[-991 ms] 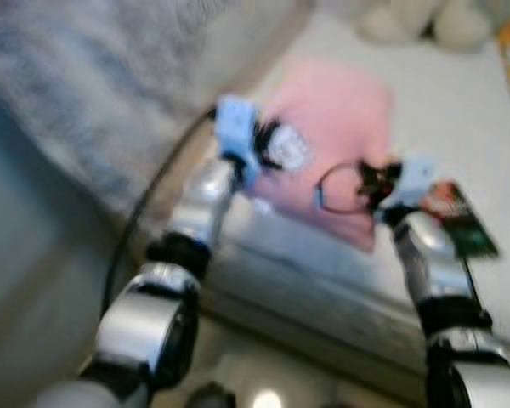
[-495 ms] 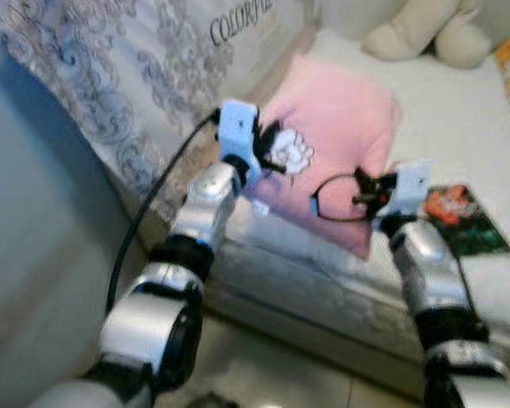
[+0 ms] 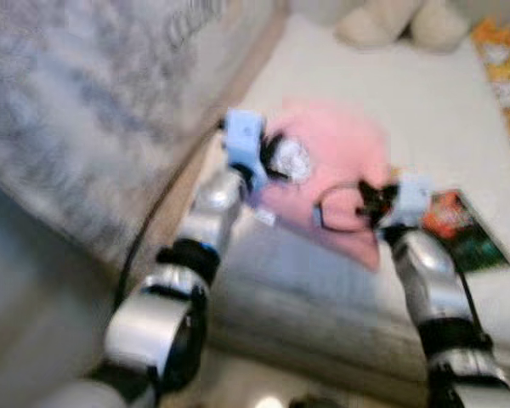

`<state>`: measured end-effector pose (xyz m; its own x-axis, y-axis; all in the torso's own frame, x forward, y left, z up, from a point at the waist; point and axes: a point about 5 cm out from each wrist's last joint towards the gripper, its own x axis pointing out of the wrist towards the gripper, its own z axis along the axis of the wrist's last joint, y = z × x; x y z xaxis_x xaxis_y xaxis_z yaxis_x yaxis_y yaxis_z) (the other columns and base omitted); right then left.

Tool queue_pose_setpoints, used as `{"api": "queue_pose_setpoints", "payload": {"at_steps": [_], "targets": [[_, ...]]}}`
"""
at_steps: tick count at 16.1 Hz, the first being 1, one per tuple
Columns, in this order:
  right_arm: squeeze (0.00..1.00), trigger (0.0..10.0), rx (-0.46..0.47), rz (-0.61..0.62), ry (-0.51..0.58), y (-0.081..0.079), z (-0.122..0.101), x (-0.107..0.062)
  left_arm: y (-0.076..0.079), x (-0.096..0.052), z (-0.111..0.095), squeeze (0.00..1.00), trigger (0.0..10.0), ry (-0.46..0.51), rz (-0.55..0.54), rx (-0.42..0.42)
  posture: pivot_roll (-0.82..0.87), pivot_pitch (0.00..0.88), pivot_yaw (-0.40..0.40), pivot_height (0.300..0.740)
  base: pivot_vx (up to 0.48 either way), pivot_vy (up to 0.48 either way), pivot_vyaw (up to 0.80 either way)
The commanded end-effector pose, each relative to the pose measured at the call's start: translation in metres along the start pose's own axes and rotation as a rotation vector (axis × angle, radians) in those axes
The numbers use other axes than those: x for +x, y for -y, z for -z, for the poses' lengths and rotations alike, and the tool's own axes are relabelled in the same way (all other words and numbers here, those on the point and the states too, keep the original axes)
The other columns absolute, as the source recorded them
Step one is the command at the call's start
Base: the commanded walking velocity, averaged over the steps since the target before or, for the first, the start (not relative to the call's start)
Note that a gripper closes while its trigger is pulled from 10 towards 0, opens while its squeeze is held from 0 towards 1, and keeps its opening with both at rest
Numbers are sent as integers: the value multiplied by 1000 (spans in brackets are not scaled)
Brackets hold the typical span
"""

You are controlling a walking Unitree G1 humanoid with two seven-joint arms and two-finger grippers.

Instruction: Clean up the room

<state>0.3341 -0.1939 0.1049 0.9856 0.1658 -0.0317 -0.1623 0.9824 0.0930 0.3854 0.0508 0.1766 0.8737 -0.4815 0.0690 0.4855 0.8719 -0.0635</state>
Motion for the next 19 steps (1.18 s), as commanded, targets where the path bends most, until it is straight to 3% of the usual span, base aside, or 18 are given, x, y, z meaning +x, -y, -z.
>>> {"api": "queue_pose_setpoints", "payload": {"at_steps": [1, 6, 9, 11, 12, 15, 17, 19], "targets": [[0, 10000, -7, -24, 34, -8, -9, 4, -15, -1, -17, 0, 10000, 61, -49, 33, 43, 0, 21, 740, 446, 0, 0], [0, 10000, -32, -60, 10, -10, -8, 6, -26, -1, -15, 0, 10000, 36, -119, 19, 47, 0, 16, 740, 445, 0, 0], [0, 10000, -103, -75, -49, -5, -12, 22, -24, 6, -11, 0, 10000, -32, -137, -10, 45, 0, -1, 740, 445, 0, 0], [0, 10000, -145, -114, -88, -7, -16, 33, -24, 10, -18, 0, 10000, -29, -177, 11, 33, 27, -13, 740, 444, 0, 0], [0, 10000, -188, -166, -107, -18, -19, 40, -32, 10, -24, 0, 10000, -13, -235, 10, 35, 55, -11, 740, 409, 251, 0], [0, 10000, -200, -291, -164, -52, -21, 57, -68, -4, -29, 0, 10000, -10, -434, 63, 47, 93, -19, 740, 306, 368, 0], [0, 10000, -245, -391, -299, -72, 1, 54, -97, -28, -6, 0, 10000, -115, -654, 155, 85, 142, -34, 740, 161, 171, 0], [0, 10000, -302, -429, -382, -81, 24, 46, -103, -44, 24, 0, 10000, -215, -718, 167, 107, 186, -54, 740, 0, 0, 0]]}}
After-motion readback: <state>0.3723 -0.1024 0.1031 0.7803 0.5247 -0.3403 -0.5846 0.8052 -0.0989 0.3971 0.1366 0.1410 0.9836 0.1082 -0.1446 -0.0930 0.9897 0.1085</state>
